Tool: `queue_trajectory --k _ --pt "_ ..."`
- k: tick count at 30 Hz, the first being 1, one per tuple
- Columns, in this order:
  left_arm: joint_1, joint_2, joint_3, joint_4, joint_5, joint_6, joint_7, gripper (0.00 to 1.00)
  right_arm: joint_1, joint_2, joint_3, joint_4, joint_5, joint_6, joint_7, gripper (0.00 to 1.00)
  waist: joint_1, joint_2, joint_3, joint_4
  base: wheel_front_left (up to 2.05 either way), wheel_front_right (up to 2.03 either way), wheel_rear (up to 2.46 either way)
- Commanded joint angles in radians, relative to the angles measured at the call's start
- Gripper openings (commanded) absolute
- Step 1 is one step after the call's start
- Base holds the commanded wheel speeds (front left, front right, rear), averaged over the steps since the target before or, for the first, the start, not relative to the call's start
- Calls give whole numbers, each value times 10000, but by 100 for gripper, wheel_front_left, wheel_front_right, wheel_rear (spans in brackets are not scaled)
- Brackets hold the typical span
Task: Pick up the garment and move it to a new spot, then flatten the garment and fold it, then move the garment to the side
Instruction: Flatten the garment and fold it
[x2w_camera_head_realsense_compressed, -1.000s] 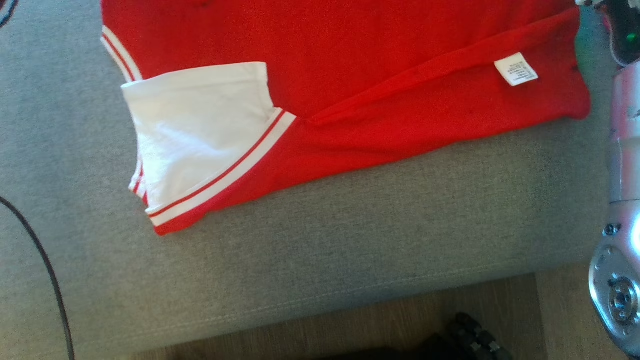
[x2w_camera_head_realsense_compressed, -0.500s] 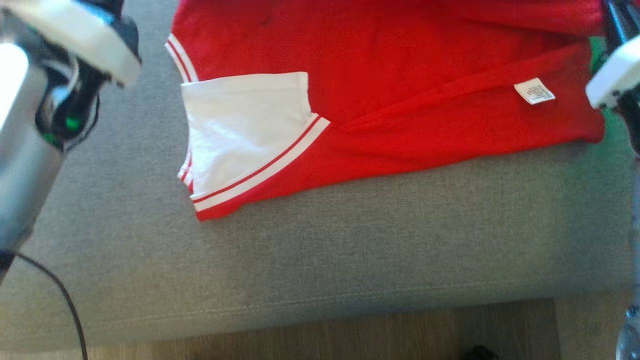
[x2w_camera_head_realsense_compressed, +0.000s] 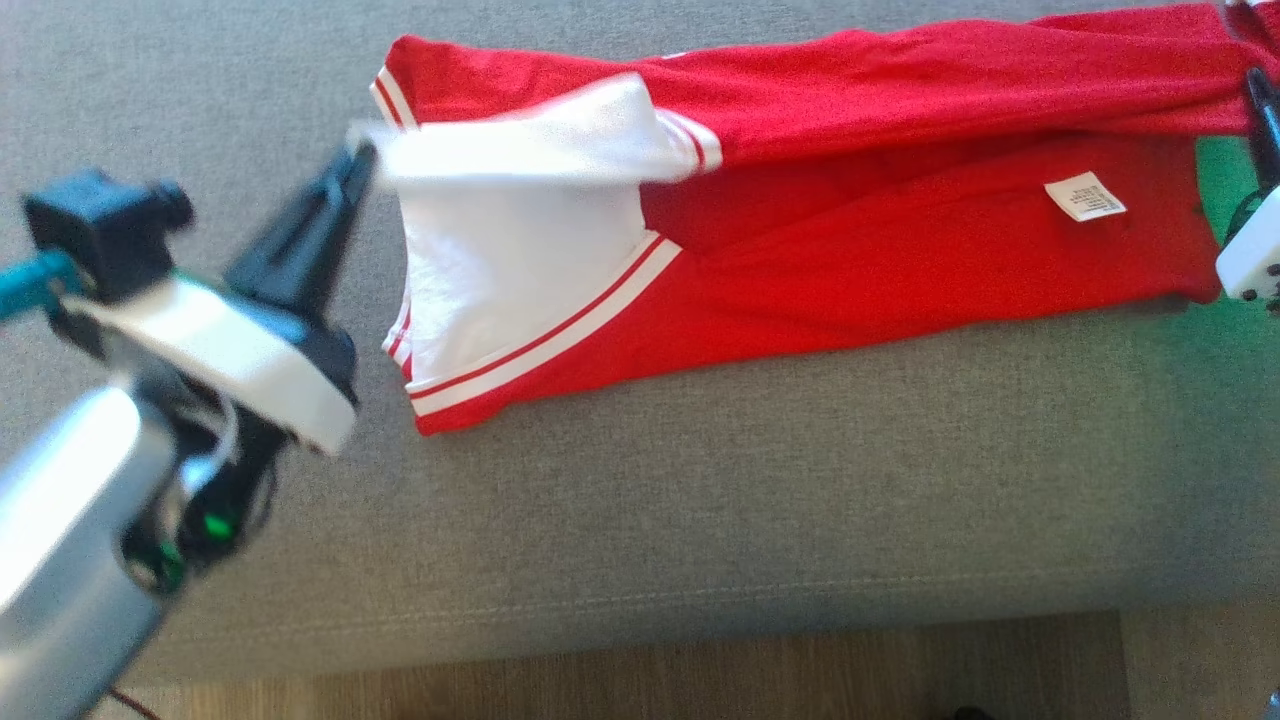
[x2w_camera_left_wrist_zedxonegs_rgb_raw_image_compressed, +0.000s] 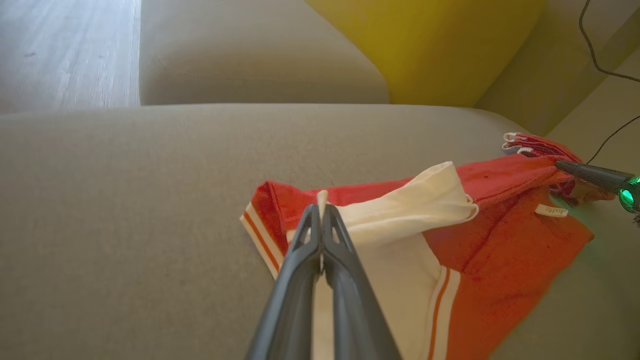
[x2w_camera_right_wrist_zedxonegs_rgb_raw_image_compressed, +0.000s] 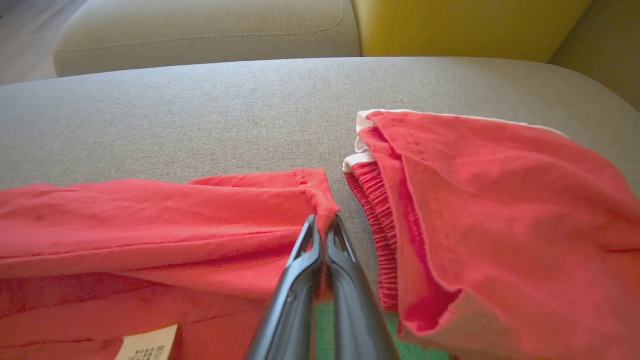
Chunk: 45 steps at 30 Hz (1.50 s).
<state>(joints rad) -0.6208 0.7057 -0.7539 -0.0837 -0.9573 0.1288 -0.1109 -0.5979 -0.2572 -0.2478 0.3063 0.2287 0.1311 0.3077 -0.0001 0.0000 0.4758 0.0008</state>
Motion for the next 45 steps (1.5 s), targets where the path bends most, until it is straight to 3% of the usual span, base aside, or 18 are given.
queue_trajectory --k 1,8,9,10,11,12,13,18,21,25,32,37,45 --pt "97 512 469 -483 -132 182 24 0 109 -158 1 -413 -100 -4 97 0 1 0 30 46 0 0 0" --pt "1063 276 177 -642 -321 553 -185 0 353 -112 25 -440 -310 -4 500 0 1 0 110 120 0 0 0" --pt "1120 204 170 -561 -348 577 -246 0 369 -94 24 -434 -327 -4 548 4 1 0 104 121 0 0 0" --pt "1165 142 152 -467 -349 585 -308 42 384 -74 32 -418 -336 -4 598 20 1 0 89 114 0 0 0" --pt "1211 59 142 -357 -372 585 -380 100 387 -50 29 -408 -347 -4 616 46 1 0 63 103 0 0 0" --pt "1274 -42 163 -223 -432 616 -467 100 384 -9 -8 -386 -357 -4 600 85 1 0 19 82 0 0 0" --pt "1400 -210 184 103 -469 682 -661 100 380 107 -105 -370 -373 -4 449 100 1 0 -110 25 0 0 0" --pt "1870 -701 454 499 -498 823 -1235 100 697 524 -158 -609 -181 -4 -12 100 1 0 -650 -106 0 0 0" --pt "2237 -1000 718 528 -104 1133 -1433 100 1095 889 -150 -857 -50 -4 -272 100 1 0 -1023 -191 0 0 0" --pt "2768 -1505 1045 366 1025 1804 -1499 100 1533 1348 -88 -806 -57 -4 -420 100 1 0 -1437 -284 0 0 0" --pt "3715 -2452 1461 -233 3070 2544 -1505 100 1347 1644 -558 71 -191 -4 -396 100 1 0 -1806 -156 0 0 0" --pt "4273 -3141 1422 -403 4018 2532 -1507 100 551 1615 -1135 1164 -642 -4 -105 100 1 0 -1865 110 0 0 0" --pt "4320 -3878 1300 61 4714 1981 -1507 100 -799 1299 -1967 3028 -1792 -4 200 100 1 0 -1723 521 0 0 0"
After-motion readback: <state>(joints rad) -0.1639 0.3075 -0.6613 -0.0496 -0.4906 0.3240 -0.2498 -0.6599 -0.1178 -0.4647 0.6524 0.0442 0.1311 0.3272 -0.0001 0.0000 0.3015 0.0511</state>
